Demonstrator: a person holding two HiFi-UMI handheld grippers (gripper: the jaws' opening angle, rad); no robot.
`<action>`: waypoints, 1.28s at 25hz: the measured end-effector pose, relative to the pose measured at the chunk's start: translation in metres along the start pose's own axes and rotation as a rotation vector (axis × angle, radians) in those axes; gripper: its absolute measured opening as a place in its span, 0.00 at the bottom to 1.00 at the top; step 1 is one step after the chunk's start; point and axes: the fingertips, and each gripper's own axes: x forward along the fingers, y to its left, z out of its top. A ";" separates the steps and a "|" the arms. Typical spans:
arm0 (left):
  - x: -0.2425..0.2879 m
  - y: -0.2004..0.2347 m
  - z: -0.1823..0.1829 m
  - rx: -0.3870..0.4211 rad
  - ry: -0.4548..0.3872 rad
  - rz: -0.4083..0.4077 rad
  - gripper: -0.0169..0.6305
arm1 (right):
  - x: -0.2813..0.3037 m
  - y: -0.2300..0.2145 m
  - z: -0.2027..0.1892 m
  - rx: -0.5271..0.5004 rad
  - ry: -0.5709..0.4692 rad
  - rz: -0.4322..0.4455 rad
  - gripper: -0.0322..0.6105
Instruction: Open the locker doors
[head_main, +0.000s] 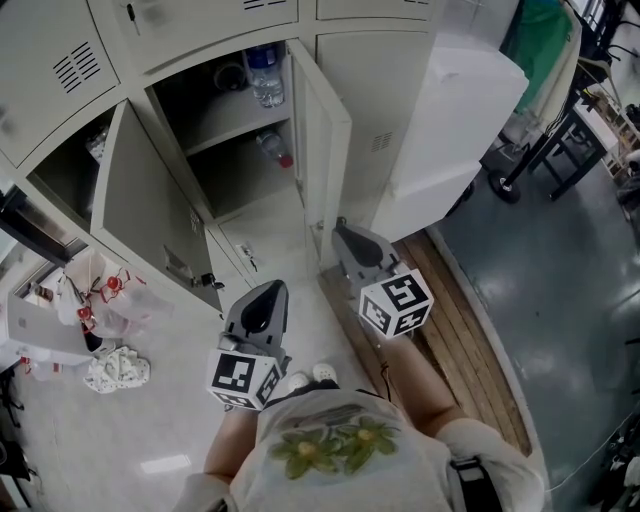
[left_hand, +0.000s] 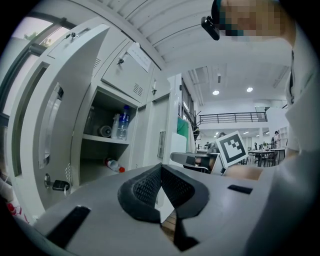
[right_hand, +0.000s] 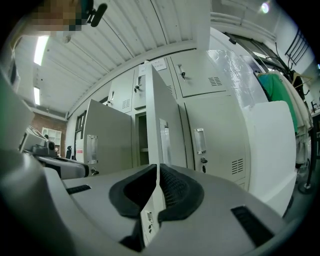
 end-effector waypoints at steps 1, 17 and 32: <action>0.000 0.000 0.000 0.002 0.001 -0.002 0.07 | -0.002 0.000 0.000 0.005 -0.001 -0.001 0.12; 0.008 -0.002 0.000 -0.001 0.005 -0.036 0.07 | -0.031 0.039 -0.013 0.029 -0.013 0.097 0.09; 0.008 0.000 -0.002 -0.001 0.008 -0.066 0.07 | -0.034 0.044 -0.016 -0.078 0.026 -0.017 0.09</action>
